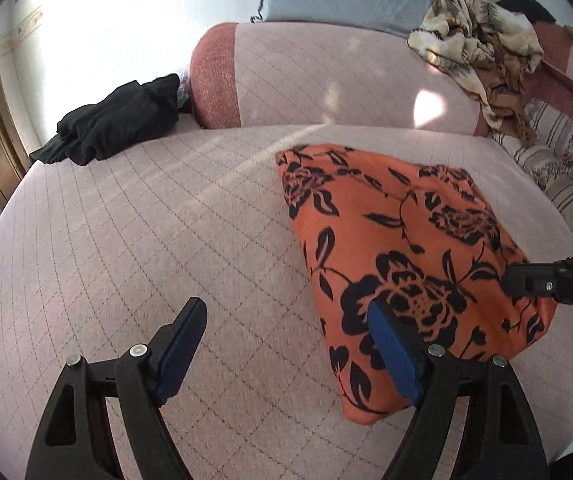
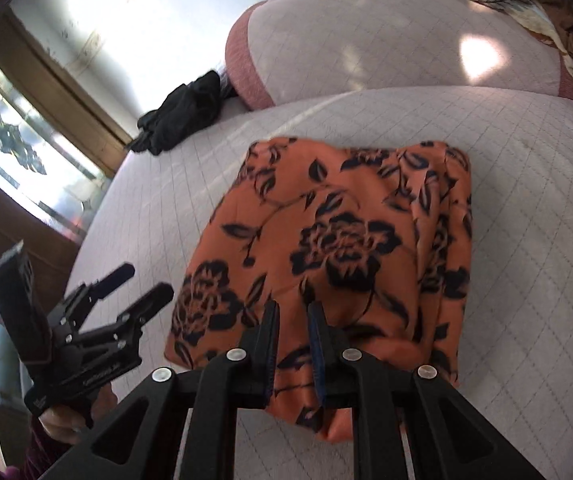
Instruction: Fold small clothes
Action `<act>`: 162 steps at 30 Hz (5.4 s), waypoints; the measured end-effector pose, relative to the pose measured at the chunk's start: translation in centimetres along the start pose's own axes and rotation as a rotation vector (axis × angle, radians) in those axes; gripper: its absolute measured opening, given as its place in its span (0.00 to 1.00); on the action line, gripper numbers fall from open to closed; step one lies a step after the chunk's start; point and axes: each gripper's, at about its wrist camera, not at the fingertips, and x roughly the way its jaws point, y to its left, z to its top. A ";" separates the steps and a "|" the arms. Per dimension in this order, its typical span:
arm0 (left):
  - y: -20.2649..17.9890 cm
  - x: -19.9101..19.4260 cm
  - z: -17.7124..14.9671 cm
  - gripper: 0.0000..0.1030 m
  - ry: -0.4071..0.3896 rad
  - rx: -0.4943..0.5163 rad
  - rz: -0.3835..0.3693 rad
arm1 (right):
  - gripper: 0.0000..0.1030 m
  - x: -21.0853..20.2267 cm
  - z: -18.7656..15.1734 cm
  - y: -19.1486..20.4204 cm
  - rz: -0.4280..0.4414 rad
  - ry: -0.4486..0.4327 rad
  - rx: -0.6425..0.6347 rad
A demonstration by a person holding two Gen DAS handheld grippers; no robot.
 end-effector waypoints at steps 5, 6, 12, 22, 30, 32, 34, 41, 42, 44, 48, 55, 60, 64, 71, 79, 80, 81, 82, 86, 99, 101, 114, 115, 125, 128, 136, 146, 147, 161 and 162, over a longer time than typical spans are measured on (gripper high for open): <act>-2.7 1.7 -2.0 0.80 0.084 0.100 -0.068 | 0.13 1.9 -4.4 -2.7 -0.171 0.085 0.011; -3.4 1.7 -2.3 0.80 0.086 0.134 -0.064 | 0.11 1.7 -4.7 -3.5 -0.166 0.074 0.036; -3.2 0.2 -2.0 0.80 0.017 0.153 -0.053 | 0.12 -1.9 -1.6 -3.5 -0.228 -0.082 0.095; -0.2 1.9 -1.1 0.82 0.001 0.030 -0.068 | 0.15 4.7 7.2 -7.6 -0.198 -0.059 0.335; -1.0 2.0 -1.2 0.85 -0.021 0.068 -0.060 | 0.15 4.8 7.9 -10.1 -0.139 -0.113 0.477; -0.7 1.9 -1.2 0.85 -0.021 0.044 -0.069 | 0.16 2.9 6.6 -9.3 -0.127 -0.138 0.449; -0.5 1.6 -1.1 0.85 -0.032 0.026 -0.069 | 0.16 0.8 4.8 -8.1 -0.099 -0.166 0.421; -0.4 1.2 -1.0 0.85 -0.067 0.010 -0.032 | 0.18 0.7 -2.4 -4.5 -0.126 -0.132 0.365; -0.4 1.3 -1.0 0.85 -0.063 0.008 -0.035 | 0.18 1.3 -2.9 -4.6 -0.128 -0.137 0.356; -0.4 1.3 -1.0 0.85 -0.065 0.004 -0.038 | 0.18 1.6 -3.0 -4.8 -0.119 -0.149 0.360; -0.6 1.7 -0.9 0.87 -0.064 0.007 -0.037 | 0.18 1.5 -2.9 -5.3 -0.087 -0.151 0.349; -0.8 2.0 -0.9 0.91 -0.069 0.003 -0.027 | 0.18 1.4 -2.8 -5.5 -0.064 -0.139 0.312; -0.8 2.1 -0.9 0.92 -0.070 -0.003 -0.024 | 0.18 1.5 -2.7 -5.3 -0.080 -0.132 0.276; -0.9 2.1 -0.9 0.92 -0.068 -0.005 -0.018 | 0.18 1.6 -2.7 -4.9 -0.095 -0.130 0.247; -1.2 1.8 -1.1 0.92 -0.060 0.009 0.005 | 0.18 1.5 -2.8 -4.6 -0.112 -0.131 0.223; -1.6 1.6 -1.2 0.92 -0.057 0.030 0.033 | 0.18 1.5 -2.7 -4.5 -0.117 -0.132 0.211; -1.6 1.7 -1.2 0.93 -0.056 0.031 0.035 | 0.18 1.5 -2.7 -4.5 -0.116 -0.133 0.209; -1.6 1.7 -1.2 0.93 -0.055 0.030 0.038 | 0.18 1.6 -2.8 -4.6 -0.116 -0.134 0.205; -1.6 1.7 -1.3 0.93 -0.055 0.028 0.038 | 0.18 1.6 -2.8 -4.5 -0.117 -0.135 0.200; -1.3 1.9 -1.4 0.94 -0.045 0.009 0.026 | 0.18 1.5 -3.1 -4.3 -0.117 -0.142 0.170; -1.2 3.9 1.5 0.95 -0.015 -0.006 -0.038 | 0.18 -0.6 0.3 -7.2 -0.078 -0.198 0.253; -1.5 5.5 0.9 0.97 0.040 0.008 -0.049 | 0.19 0.4 0.7 -8.1 -0.100 -0.180 0.282; -2.5 -0.3 2.1 0.99 -0.073 0.007 0.107 | 0.54 -2.6 0.7 -6.3 -0.105 -0.323 0.241; -2.5 -1.2 2.1 0.99 -0.092 0.007 0.116 | 0.54 -3.5 0.5 -5.9 -0.105 -0.347 0.230; -1.7 -7.5 0.4 0.99 -0.147 -0.038 0.151 | 0.59 -9.9 -4.1 -1.7 -0.140 -0.413 0.110; -1.5 -8.9 0.0 0.99 -0.167 -0.064 0.164 | 0.62 -11.0 -5.0 -0.9 -0.156 -0.428 0.100; -0.8 -10.3 -1.7 0.99 -0.181 -0.082 0.178 | 0.66 -11.9 -8.7 0.1 -0.157 -0.414 0.123; 0.8 -8.5 -1.5 0.99 -0.198 -0.076 0.185 | 0.67 -8.1 -7.8 -0.2 -0.152 -0.333 0.155; 0.8 -8.2 -1.4 0.99 -0.195 -0.073 0.194 | 0.67 -7.7 -7.6 -0.1 -0.159 -0.327 0.151; 0.8 -5.2 -0.2 0.99 -0.150 -0.047 0.193 | 0.67 -5.9 -6.2 0.6 -0.189 -0.319 0.103; 0.8 -5.0 -0.2 0.99 -0.145 -0.051 0.190 | 0.67 -5.9 -6.1 0.4 -0.189 -0.319 0.109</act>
